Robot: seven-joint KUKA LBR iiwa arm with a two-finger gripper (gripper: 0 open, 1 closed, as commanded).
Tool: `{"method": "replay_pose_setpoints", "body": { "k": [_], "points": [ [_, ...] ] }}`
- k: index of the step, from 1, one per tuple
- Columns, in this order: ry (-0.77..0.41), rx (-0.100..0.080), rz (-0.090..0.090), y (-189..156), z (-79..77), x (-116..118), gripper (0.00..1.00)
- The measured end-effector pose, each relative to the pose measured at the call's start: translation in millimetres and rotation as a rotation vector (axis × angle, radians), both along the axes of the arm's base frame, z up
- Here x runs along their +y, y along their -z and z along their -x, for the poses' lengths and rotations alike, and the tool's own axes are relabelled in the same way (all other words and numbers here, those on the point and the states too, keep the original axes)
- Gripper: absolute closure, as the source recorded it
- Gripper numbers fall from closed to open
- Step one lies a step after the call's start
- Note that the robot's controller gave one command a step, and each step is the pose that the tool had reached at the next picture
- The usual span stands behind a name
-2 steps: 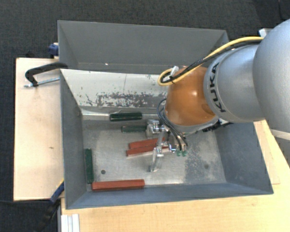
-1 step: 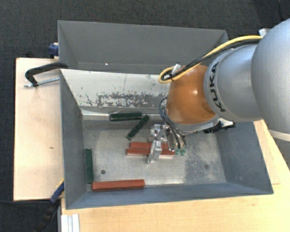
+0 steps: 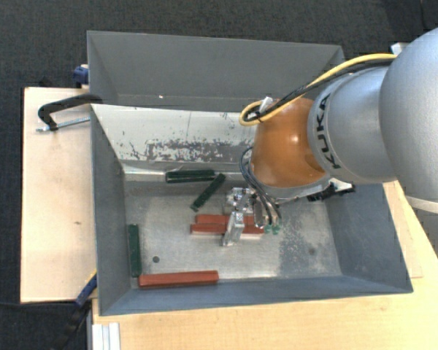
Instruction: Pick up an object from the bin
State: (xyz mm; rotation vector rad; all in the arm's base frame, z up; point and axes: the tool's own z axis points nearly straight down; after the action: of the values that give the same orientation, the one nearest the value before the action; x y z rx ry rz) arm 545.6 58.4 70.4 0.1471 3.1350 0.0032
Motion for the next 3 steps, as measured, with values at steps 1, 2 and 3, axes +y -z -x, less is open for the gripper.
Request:
{"method": "replay_pose_setpoints", "body": {
  "k": [1,2,3],
  "points": [
    [0.0,0.001,0.0,-1,0.1,0,1.0],
    [-0.001,0.001,0.0,-60,-0.2,1,1.0],
    [-0.001,-0.008,-0.001,-68,-2.4,1,1.0]
  ]
}}
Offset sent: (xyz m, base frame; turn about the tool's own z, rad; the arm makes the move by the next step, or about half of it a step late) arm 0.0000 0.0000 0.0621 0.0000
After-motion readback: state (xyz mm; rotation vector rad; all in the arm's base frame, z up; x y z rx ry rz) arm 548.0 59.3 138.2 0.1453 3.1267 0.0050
